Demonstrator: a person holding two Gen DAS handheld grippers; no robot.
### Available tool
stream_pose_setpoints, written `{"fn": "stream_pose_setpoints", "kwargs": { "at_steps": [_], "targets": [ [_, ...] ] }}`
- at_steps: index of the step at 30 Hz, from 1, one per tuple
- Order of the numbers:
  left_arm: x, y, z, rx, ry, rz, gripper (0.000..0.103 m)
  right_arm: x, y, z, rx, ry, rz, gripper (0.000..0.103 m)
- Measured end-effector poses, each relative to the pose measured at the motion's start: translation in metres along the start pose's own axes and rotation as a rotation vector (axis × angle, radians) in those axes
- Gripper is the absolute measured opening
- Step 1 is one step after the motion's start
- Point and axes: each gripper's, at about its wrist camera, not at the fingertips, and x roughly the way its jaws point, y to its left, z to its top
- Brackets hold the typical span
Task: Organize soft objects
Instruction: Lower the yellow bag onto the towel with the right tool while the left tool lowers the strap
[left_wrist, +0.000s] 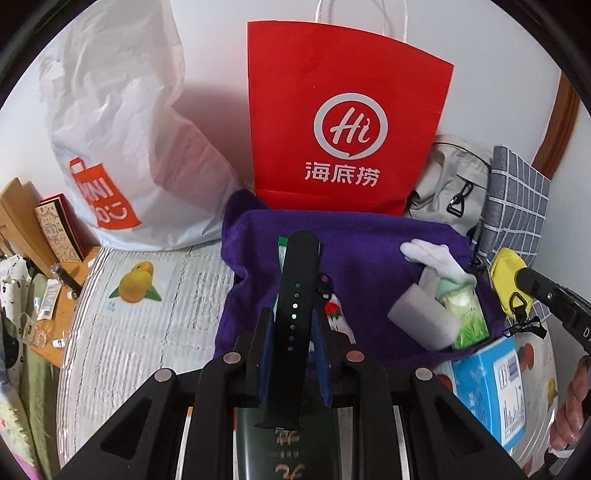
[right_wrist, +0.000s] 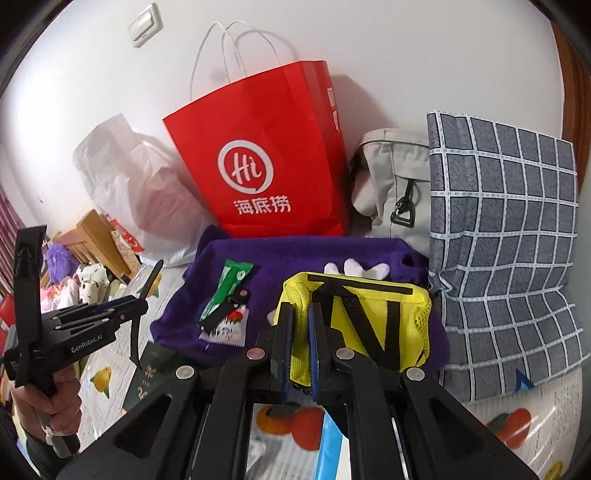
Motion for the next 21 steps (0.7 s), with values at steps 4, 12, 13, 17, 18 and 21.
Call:
{"fn": "stream_pose_setpoints", "kwargs": {
  "at_steps": [4, 12, 13, 17, 18, 21],
  "targets": [
    [0.015, -0.002, 0.008, -0.014, 0.013, -0.015, 0.020, 0.014, -0.004, 0.013, 0.004, 0.009, 0.010, 0.008],
    [0.052, -0.002, 0.019, -0.021, 0.048, -0.019, 0.020, 0.041, -0.011, 0.019, -0.016, 0.048, 0.026, 0.008],
    [0.055, -0.002, 0.021, -0.023, 0.048, -0.014, 0.020, 0.045, -0.013, 0.018, -0.016, 0.061, 0.027, 0.008],
    [0.072, -0.004, 0.028, -0.027, 0.060, -0.014, 0.020, 0.056, -0.018, 0.017, -0.007, 0.091, 0.028, 0.008],
    [0.075, -0.004, 0.029, -0.032, 0.063, -0.019, 0.020, 0.058, -0.019, 0.016, -0.007, 0.096, 0.028, 0.008],
    [0.087, -0.007, 0.029, -0.025, 0.085, -0.029, 0.020, 0.062, -0.020, 0.015, -0.010, 0.109, 0.040, 0.008]
  ]
}}
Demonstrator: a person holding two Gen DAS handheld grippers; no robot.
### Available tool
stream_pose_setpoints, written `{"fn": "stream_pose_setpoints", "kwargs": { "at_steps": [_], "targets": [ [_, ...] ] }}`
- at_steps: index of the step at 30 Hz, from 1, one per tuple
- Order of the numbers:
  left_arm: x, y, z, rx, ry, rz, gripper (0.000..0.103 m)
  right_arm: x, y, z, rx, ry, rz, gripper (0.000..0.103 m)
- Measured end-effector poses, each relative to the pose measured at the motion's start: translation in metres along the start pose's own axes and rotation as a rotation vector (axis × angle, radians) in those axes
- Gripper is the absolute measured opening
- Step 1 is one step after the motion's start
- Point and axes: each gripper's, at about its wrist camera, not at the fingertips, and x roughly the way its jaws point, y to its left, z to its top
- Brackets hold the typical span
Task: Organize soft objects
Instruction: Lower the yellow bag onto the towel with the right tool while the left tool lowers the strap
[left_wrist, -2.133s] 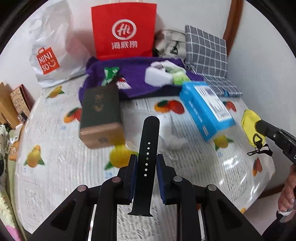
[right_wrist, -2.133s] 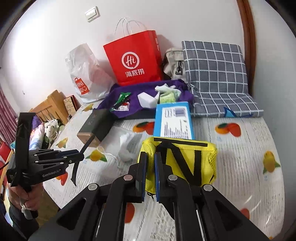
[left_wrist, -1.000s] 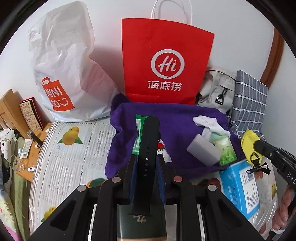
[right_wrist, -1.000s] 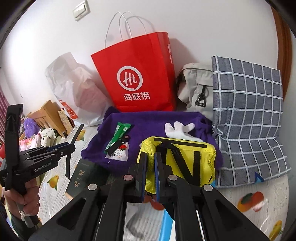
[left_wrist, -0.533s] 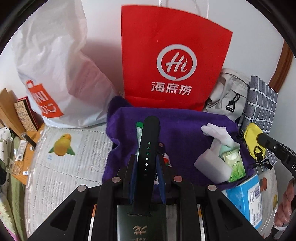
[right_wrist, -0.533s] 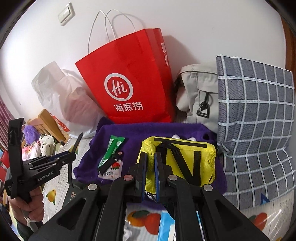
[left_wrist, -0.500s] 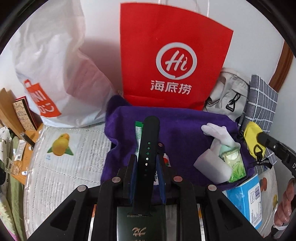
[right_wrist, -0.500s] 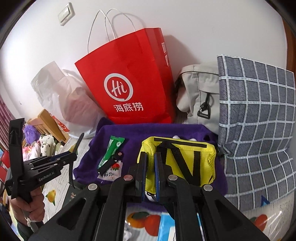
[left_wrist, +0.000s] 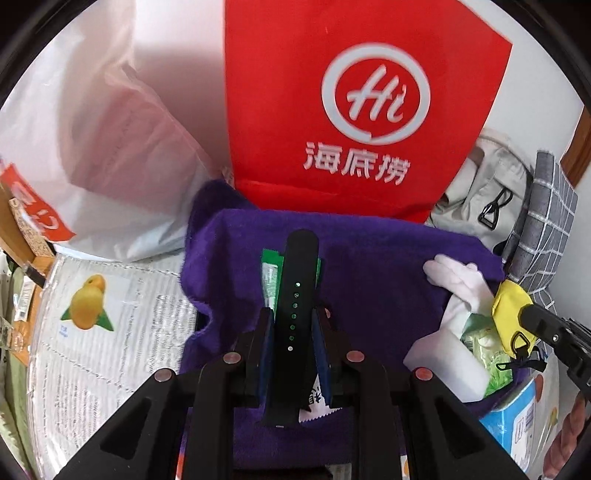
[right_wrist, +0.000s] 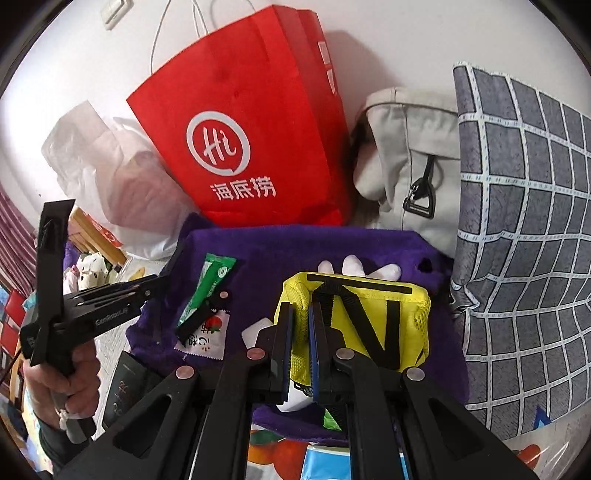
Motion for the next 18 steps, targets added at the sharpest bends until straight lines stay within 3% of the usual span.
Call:
{"fn": "stream_pose_setpoints", "kwargs": {
  "at_steps": [3, 18],
  "targets": [
    [0.007, -0.003, 0.002, 0.019, 0.008, 0.003, 0.020, 0.005, -0.001, 0.000, -0.005, 0.020, 0.032, 0.008],
    [0.037, 0.006, 0.005, -0.028, 0.100, -0.055, 0.022, 0.026, -0.002, -0.005, 0.006, 0.079, 0.025, 0.012]
  ]
}}
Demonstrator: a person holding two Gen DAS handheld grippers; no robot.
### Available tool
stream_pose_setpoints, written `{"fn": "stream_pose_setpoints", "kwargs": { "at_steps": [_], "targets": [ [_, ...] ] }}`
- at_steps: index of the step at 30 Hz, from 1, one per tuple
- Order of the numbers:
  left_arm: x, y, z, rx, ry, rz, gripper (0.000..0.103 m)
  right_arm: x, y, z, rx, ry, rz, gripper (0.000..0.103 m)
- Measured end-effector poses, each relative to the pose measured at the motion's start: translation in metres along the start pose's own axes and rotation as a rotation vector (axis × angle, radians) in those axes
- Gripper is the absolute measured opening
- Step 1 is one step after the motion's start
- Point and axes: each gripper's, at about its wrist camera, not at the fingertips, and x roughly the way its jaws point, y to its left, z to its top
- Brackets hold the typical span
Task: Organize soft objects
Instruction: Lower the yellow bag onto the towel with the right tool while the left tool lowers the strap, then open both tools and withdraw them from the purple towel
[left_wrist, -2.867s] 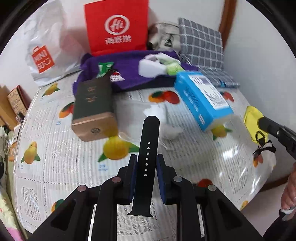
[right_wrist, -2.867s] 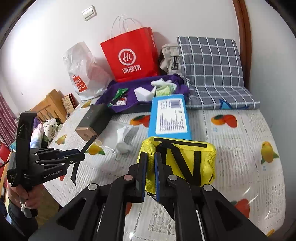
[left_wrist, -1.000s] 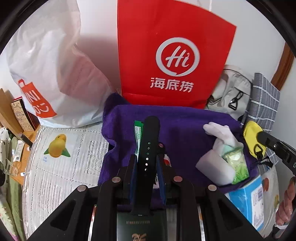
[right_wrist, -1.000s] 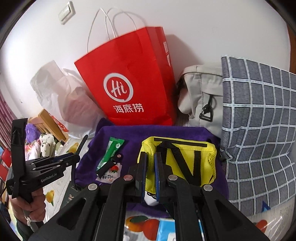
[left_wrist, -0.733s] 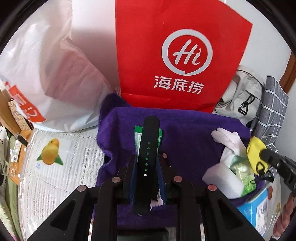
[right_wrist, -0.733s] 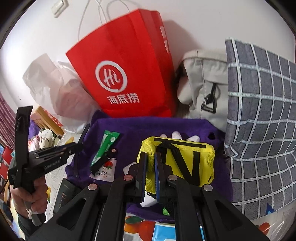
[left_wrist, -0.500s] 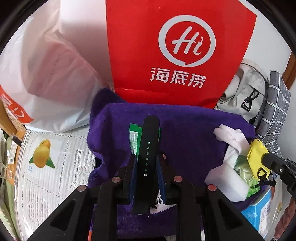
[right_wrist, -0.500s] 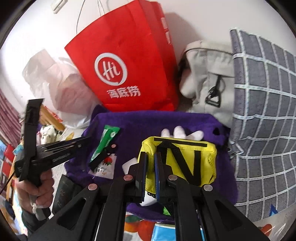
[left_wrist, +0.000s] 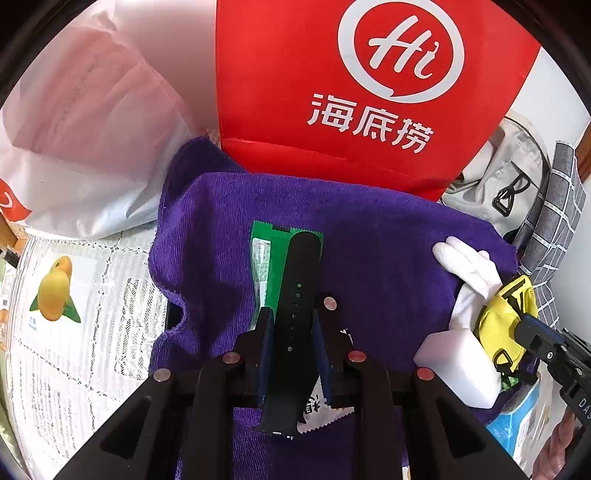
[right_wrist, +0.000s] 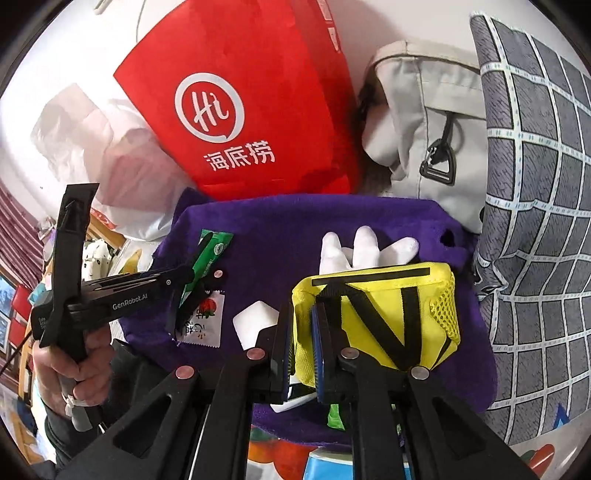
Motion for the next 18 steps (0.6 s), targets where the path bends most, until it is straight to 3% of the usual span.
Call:
{"fn": "stream_pose_setpoints", "kwargs": {
  "at_steps": [3, 4, 7, 9, 11, 18],
  "targets": [
    [-0.002, -0.002, 0.000, 0.008, 0.005, -0.007, 0.022, -0.006, 0.001, 0.001, 0.000, -0.012, 0.008, 0.016],
    [-0.004, -0.001, -0.002, 0.007, 0.004, -0.005, 0.022, -0.010, 0.001, 0.001, -0.002, -0.019, 0.011, 0.022],
    [-0.009, -0.002, -0.003, 0.017, 0.011, -0.006, 0.036, -0.021, 0.004, 0.002, -0.012, -0.053, 0.018, 0.041],
    [-0.014, -0.006, -0.005, 0.041, 0.001, 0.027, 0.045, -0.028, 0.006, 0.002, -0.026, -0.073, 0.009, 0.045],
    [-0.019, -0.009, -0.007, 0.051, -0.011, 0.058, 0.046, -0.034, 0.009, 0.002, -0.042, -0.086, 0.004, 0.049],
    [-0.050, -0.006, -0.026, 0.066, -0.049, 0.062, 0.052, -0.055, 0.014, 0.000, -0.035, -0.155, -0.002, 0.056]
  ]
}}
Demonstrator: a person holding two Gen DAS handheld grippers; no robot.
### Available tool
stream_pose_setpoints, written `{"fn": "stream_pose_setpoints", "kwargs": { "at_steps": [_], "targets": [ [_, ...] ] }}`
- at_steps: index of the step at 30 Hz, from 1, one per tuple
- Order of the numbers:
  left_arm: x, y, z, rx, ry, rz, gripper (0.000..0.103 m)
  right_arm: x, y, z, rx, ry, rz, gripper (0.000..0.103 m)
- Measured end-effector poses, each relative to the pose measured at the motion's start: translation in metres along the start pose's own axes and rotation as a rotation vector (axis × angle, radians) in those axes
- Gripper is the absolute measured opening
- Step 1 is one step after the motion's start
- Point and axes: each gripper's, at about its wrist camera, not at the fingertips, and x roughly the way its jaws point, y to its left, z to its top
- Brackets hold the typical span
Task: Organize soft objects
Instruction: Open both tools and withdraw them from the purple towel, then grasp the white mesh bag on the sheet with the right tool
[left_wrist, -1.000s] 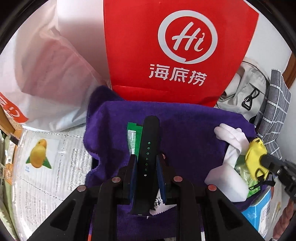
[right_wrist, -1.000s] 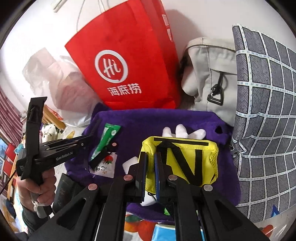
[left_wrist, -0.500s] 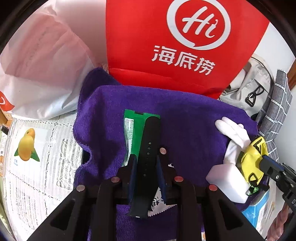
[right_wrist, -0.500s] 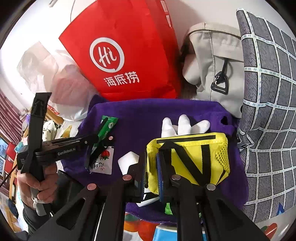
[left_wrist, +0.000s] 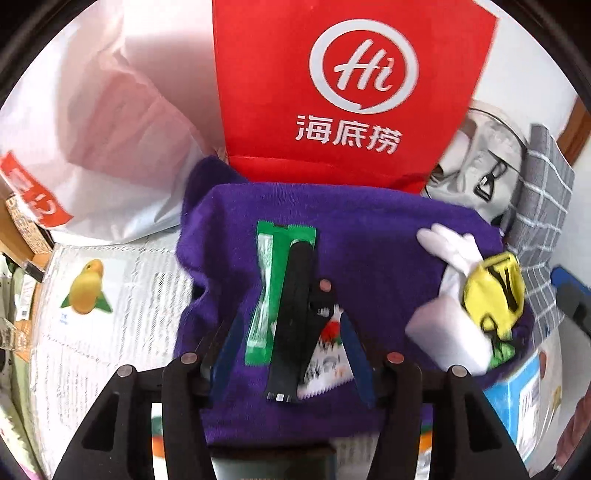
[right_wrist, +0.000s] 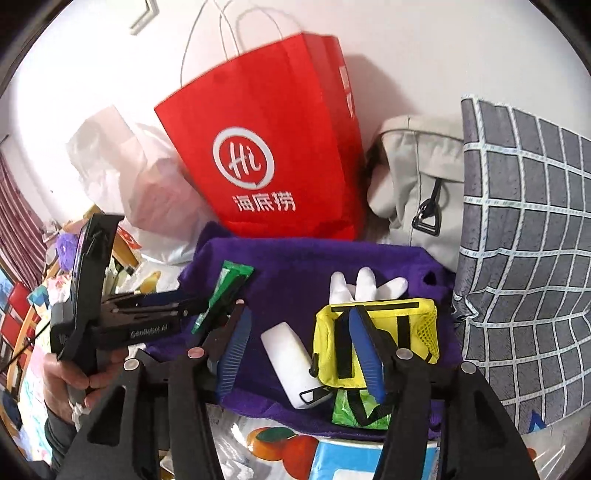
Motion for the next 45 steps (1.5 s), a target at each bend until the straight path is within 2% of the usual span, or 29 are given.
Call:
{"fn": "stream_pose_setpoints", "kwargs": {
  "at_steps": [3, 6, 12, 16, 24, 28, 32, 33, 35, 36, 40, 45],
  "targets": [
    [-0.019, 0.004, -0.014, 0.014, -0.017, 0.012, 0.052, -0.007, 0.008, -0.012, 0.007, 0.000, 0.001, 0.056],
    [-0.036, 0.009, -0.025, -0.005, -0.041, 0.005, 0.052, -0.013, 0.027, -0.032, -0.041, 0.012, -0.004, 0.056],
    [-0.067, 0.019, -0.057, -0.011, -0.062, -0.005, 0.052, -0.021, 0.061, -0.085, -0.077, 0.107, 0.013, 0.056],
    [-0.085, 0.027, -0.084, -0.018, -0.070, -0.021, 0.052, -0.024, 0.073, -0.125, -0.075, 0.160, -0.011, 0.056],
    [-0.104, 0.043, -0.134, -0.063, -0.077, -0.032, 0.052, -0.027, 0.087, -0.186, -0.062, 0.215, -0.021, 0.055],
    [-0.114, 0.042, -0.156, -0.057, -0.096, 0.009, 0.052, -0.022, 0.096, -0.198, -0.087, 0.209, -0.072, 0.054],
    [-0.120, 0.040, -0.175, -0.055, -0.091, -0.020, 0.052, -0.013, 0.104, -0.206, -0.110, 0.189, -0.113, 0.052],
    [-0.122, 0.040, -0.179, -0.056, -0.092, -0.020, 0.052, -0.009, 0.105, -0.209, -0.114, 0.192, -0.127, 0.048],
    [-0.124, 0.039, -0.184, -0.055, -0.093, -0.017, 0.052, 0.003, 0.108, -0.215, -0.130, 0.216, -0.159, 0.030],
    [-0.126, 0.039, -0.186, -0.056, -0.092, -0.017, 0.052, 0.003, 0.110, -0.218, -0.145, 0.203, -0.171, 0.027],
    [-0.132, 0.035, -0.196, -0.068, -0.097, -0.021, 0.052, -0.008, 0.111, -0.220, -0.140, 0.194, -0.145, 0.025],
    [-0.128, 0.025, -0.213, -0.062, -0.073, -0.030, 0.052, -0.042, 0.100, -0.229, -0.078, 0.146, -0.109, 0.025]
  ]
}}
